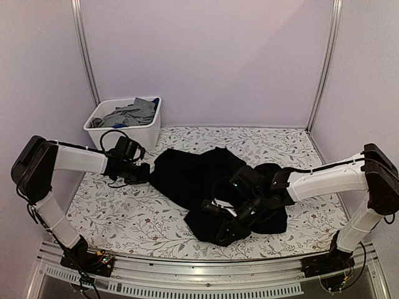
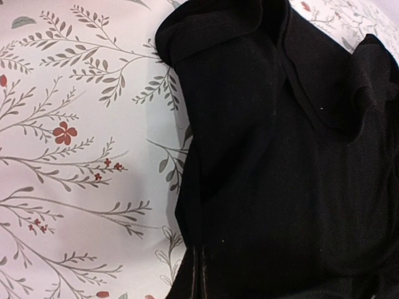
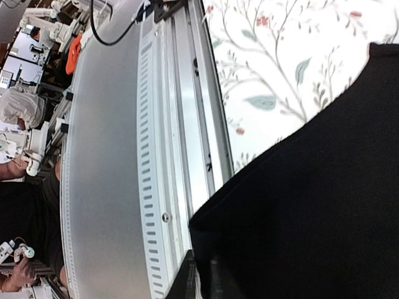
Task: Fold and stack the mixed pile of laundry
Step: Adjust the crumpled T-shirt at the center of the board, then pick up the crumpled T-shirt from the center of the board.
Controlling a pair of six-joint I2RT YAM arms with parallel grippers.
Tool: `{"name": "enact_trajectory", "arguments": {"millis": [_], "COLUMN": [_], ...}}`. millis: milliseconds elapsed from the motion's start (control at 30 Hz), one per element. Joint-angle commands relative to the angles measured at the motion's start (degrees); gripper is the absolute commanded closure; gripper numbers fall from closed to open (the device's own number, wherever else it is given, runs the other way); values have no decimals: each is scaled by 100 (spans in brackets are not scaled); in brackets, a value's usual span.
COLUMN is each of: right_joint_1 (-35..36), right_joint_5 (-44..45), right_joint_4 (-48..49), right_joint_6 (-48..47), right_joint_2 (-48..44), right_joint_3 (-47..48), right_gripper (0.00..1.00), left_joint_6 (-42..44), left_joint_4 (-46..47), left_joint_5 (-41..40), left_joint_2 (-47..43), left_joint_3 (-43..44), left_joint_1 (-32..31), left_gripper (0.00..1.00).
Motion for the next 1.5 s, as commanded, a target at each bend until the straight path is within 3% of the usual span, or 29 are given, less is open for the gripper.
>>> {"name": "enact_trajectory", "arguments": {"millis": [0, 100, 133, 267, 400, 500, 633, 800, 933, 1167, 1300, 1367, 1400, 1467], "right_joint_1": [41, 37, 39, 41, 25, 65, 210, 262, 262, 263, 258, 254, 252, 247], "right_joint_5": [632, 1713, 1938, 2789, 2729, 2353, 2446, 2914, 3066, 3238, 3244, 3222, 3213, 3245], "right_joint_4": [183, 254, 255, 221, 149, 617, 903, 705, 904, 2033, 2912, 3244, 3294, 3310], "right_joint_6": [105, 145, 115, 39, 486, 1483, 3013, 4633, 5257, 5678, 5840, 5869, 5873, 5829], "right_joint_2": [-274, -784, -945, -1300, -1307, -1520, -2668, -3775, -3676, -2823, -2261, -1972, -1869, -1890], "right_joint_3": [-410, -630, -695, -930, -974, -1637, -2567, -3353, -3584, -3605, -3676, -3661, -3621, -3569], "right_gripper": [64, 45, 43, 43, 45, 50, 53, 47, 41, 41, 46, 54, 59, 83], "left_joint_6": [95, 109, 105, 100, 102, 74, 48, -7, -76, -198, -262, -290, -311, -364], "left_joint_4": [38, 26, 26, 21, 6, -6, 13, 140, 198, 298, 421, 433, 439, 464], "left_joint_5": [26, 25, 22, 24, 21, 42, 39, 117, 140, 174, 248, 285, 305, 391], "left_joint_2": [20, 17, 13, 10, -1, -26, -123, -210, -255, -379, -456, -501, -543, -696], "left_joint_3": [41, 42, 40, 32, 40, 20, -68, -205, -258, -368, -492, -557, -603, -728], "left_joint_1": [79, 91, 92, 89, 93, 94, 93, 94, 91, 88, 93, 94, 102, 98], "left_gripper": [100, 100, 100, 100, 100, 100, 100, 100, 100, 100, 100, 100, 100, 100]}}
